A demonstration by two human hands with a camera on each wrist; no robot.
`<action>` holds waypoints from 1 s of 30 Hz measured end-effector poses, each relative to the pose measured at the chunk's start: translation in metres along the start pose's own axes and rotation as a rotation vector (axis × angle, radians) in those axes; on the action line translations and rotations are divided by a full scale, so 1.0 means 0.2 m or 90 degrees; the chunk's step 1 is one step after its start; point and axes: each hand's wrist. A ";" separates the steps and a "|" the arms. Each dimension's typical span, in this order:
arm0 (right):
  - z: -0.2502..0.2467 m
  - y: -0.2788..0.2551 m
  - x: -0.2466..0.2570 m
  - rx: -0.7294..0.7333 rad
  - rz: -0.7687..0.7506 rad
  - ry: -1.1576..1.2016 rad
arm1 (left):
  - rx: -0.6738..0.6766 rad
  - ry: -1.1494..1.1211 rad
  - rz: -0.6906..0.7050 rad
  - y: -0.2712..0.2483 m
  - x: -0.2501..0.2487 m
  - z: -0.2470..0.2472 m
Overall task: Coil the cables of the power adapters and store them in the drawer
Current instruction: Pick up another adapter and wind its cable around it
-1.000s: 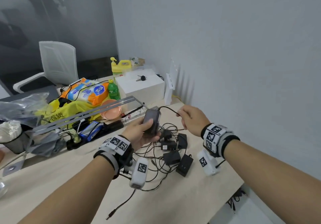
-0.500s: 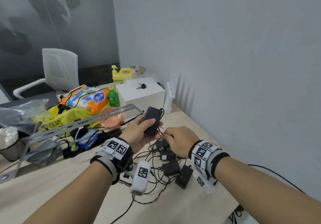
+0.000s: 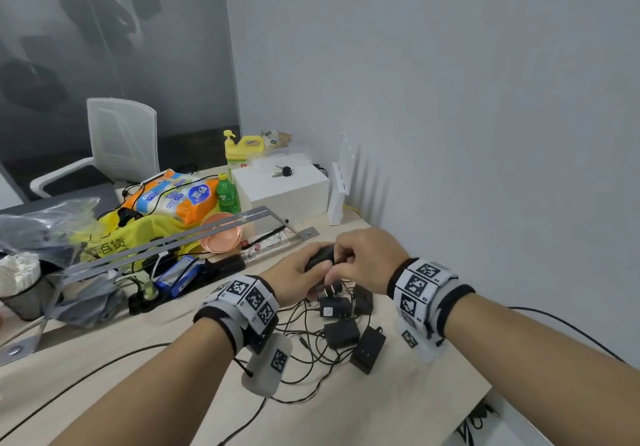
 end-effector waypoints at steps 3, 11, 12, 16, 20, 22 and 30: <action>-0.03 0.01 -0.01 -0.021 -0.005 0.072 | 0.022 -0.102 -0.024 -0.02 0.00 0.00; -0.05 0.04 -0.02 0.041 0.017 0.221 | 0.127 0.194 -0.028 -0.03 -0.05 -0.03; -0.04 0.05 -0.03 0.039 0.022 0.235 | 0.137 0.213 -0.028 -0.04 -0.06 -0.03; -0.05 0.06 -0.06 0.016 0.068 0.334 | 0.125 0.165 -0.059 -0.05 -0.04 -0.05; 0.00 0.05 -0.09 0.016 0.194 0.518 | 0.062 -0.206 -0.059 -0.07 -0.03 -0.06; 0.08 0.04 -0.11 0.026 0.252 0.536 | -0.018 -0.423 -0.069 -0.06 -0.06 -0.06; 0.12 -0.04 0.04 0.084 0.106 0.067 | -0.255 0.031 -0.137 -0.04 0.03 -0.03</action>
Point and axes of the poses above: each hand's wrist, its own y-axis towards the middle knuckle, its own z-axis out of the palm, x = y × z, and after that the axes turned 2 degrees about z, right-handed
